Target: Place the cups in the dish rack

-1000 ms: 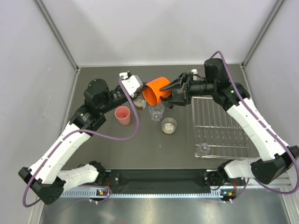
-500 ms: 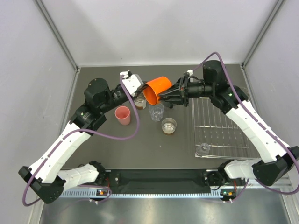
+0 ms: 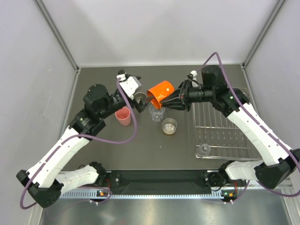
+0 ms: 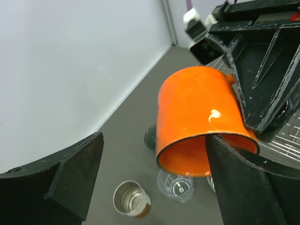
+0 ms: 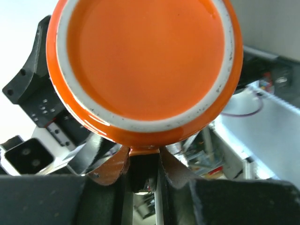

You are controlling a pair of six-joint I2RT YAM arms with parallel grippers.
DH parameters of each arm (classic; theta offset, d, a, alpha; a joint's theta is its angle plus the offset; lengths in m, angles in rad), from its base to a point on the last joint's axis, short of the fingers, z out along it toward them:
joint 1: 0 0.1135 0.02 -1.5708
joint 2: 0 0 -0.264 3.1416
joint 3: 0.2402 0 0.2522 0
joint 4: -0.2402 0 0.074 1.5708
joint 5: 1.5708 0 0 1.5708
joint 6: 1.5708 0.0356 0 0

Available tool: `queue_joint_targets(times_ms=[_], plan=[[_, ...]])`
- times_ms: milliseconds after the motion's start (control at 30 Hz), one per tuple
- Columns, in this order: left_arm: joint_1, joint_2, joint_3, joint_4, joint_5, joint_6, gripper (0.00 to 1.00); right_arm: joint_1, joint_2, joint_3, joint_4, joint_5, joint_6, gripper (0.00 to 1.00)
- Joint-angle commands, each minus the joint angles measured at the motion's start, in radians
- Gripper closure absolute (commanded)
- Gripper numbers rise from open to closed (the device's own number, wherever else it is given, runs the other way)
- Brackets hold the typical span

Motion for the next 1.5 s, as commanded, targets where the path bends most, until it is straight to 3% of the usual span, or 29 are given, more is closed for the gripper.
queue_joint_targets(times_ms=[0, 200, 367, 433, 567, 800, 1000, 1167, 1467], plan=[[-0.008, -0.096, -0.054, 0.102, -0.118, -0.063, 0.02, -0.006, -0.008, 0.088, -0.156, 0.125, -0.221, 1.00], [-0.006, -0.268, -0.182, 0.104, -0.325, -0.204, 0.02, -0.156, -0.043, 0.083, -0.353, 0.332, -0.460, 1.00], [-0.006, -0.331, -0.174, -0.013, -0.531, -0.359, 0.03, -0.302, -0.107, 0.017, -0.474, 0.701, -0.655, 1.00], [-0.006, -0.350, -0.174, -0.074, -0.562, -0.408, 0.04, -0.346, -0.124, -0.042, -0.476, 0.902, -0.704, 1.00], [-0.006, -0.402, -0.193, -0.119, -0.583, -0.463, 0.05, -0.395, -0.152, -0.153, -0.398, 1.125, -0.721, 1.00], [-0.008, -0.492, -0.246, -0.162, -0.595, -0.499, 0.05, -0.422, -0.109, -0.296, -0.272, 1.303, -0.654, 1.00], [-0.008, -0.604, -0.305, -0.185, -0.626, -0.486, 0.04, -0.426, -0.072, -0.445, -0.073, 1.433, -0.687, 1.00], [-0.008, -0.653, -0.296, -0.255, -0.658, -0.473, 0.04, -0.428, 0.012, -0.482, 0.108, 1.464, -0.760, 1.00], [-0.006, -0.690, -0.291, -0.360, -0.671, -0.520, 0.03, -0.468, 0.153, -0.473, 0.231, 1.444, -0.780, 1.00]])
